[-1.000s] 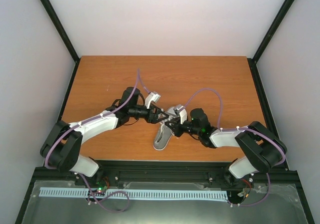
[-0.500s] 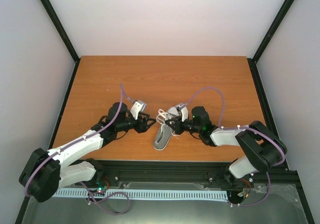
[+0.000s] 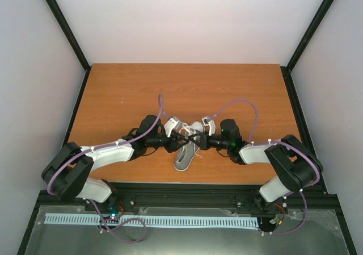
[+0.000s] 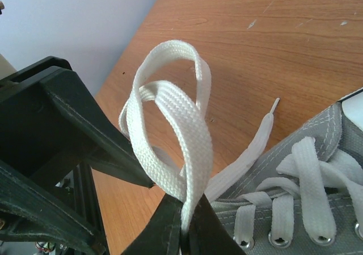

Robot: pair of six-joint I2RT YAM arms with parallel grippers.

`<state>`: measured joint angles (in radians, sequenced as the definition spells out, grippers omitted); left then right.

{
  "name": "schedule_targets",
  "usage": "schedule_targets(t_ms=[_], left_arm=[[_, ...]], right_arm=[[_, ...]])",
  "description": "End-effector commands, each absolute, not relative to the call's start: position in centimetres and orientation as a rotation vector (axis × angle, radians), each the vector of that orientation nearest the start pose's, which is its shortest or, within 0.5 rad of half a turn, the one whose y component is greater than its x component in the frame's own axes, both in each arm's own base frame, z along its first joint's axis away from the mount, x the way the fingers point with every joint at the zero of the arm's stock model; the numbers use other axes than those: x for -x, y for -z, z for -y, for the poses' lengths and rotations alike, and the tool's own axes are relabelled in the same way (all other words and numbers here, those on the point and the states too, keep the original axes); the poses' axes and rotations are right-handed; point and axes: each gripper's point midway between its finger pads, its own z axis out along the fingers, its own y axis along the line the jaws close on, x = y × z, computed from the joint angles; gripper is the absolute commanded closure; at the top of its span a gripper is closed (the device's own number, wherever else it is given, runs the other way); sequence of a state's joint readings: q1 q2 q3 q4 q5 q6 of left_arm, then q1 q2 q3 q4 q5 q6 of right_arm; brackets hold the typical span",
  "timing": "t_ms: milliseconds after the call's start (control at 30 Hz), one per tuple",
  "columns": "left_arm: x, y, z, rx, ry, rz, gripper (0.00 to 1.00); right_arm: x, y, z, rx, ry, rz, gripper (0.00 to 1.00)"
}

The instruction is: Tie the shoes

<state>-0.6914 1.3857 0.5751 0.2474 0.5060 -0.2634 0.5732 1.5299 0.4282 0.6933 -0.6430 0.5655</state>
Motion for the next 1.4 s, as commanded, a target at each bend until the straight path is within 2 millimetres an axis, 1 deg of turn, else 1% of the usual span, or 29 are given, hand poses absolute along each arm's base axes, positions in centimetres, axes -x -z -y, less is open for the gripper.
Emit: schedule_targets(t_ms=[0,67,167,267,367,600,800,867,967,1000,1100,1167,1300,1367], left_arm=[[-24.8,-14.7,31.8,-0.817,1.09,-1.973,0.64],[-25.0,-14.6,31.7,-0.82,1.068,-1.966,0.63],[-25.0,-13.9,31.8,-0.84,1.061,-1.985,0.63],[-24.6,-13.0,32.3,-0.872,1.096,-2.003,0.63],[-24.3,-12.6,32.5,-0.902,1.113,-2.008,0.59],[-25.0,-11.9,32.5,-0.914,1.057,-2.013,0.58],[-25.7,-11.6,32.3,-0.905,1.007,-2.022,0.62],[-25.7,-11.5,32.3,-0.912,1.003,-2.024,0.65],[-25.2,-11.4,32.4,-0.933,1.033,-2.029,0.68],[-24.9,-11.3,32.5,-0.944,1.049,-2.031,0.68],[-24.3,-11.0,32.7,-0.973,1.08,-2.04,0.61],[-24.2,-10.7,32.7,-0.983,1.087,-2.046,0.59],[-24.4,-10.5,32.7,-0.985,1.066,-2.051,0.57],[-24.7,-10.4,32.7,-0.987,1.051,-2.055,0.59]], right_arm=[[-25.4,-11.2,-28.8,0.466,-1.397,-2.061,0.97],[-25.4,-11.2,-28.7,0.465,-1.412,-2.064,0.97],[-25.4,-11.3,-28.6,0.459,-1.439,-2.061,0.97],[-25.5,-11.5,-28.4,0.446,-1.458,-2.06,0.97],[-25.5,-11.8,-28.3,0.443,-1.475,-2.054,0.97],[-25.4,-11.9,-28.5,0.456,-1.511,-2.057,0.97],[-25.4,-11.7,-28.8,0.458,-1.53,-2.068,0.97],[-25.4,-11.7,-28.8,0.454,-1.538,-2.071,0.97],[-25.5,-11.5,-28.8,0.44,-1.54,-2.079,0.97],[-25.5,-11.5,-28.7,0.435,-1.539,-2.081,0.97],[-25.6,-11.4,-28.7,0.422,-1.548,-2.086,0.97],[-25.6,-11.5,-28.6,0.417,-1.549,-2.085,0.97],[-25.7,-11.3,-28.3,0.406,-1.553,-2.094,0.97],[-25.7,-11.2,-28.3,0.406,-1.556,-2.097,0.97]])
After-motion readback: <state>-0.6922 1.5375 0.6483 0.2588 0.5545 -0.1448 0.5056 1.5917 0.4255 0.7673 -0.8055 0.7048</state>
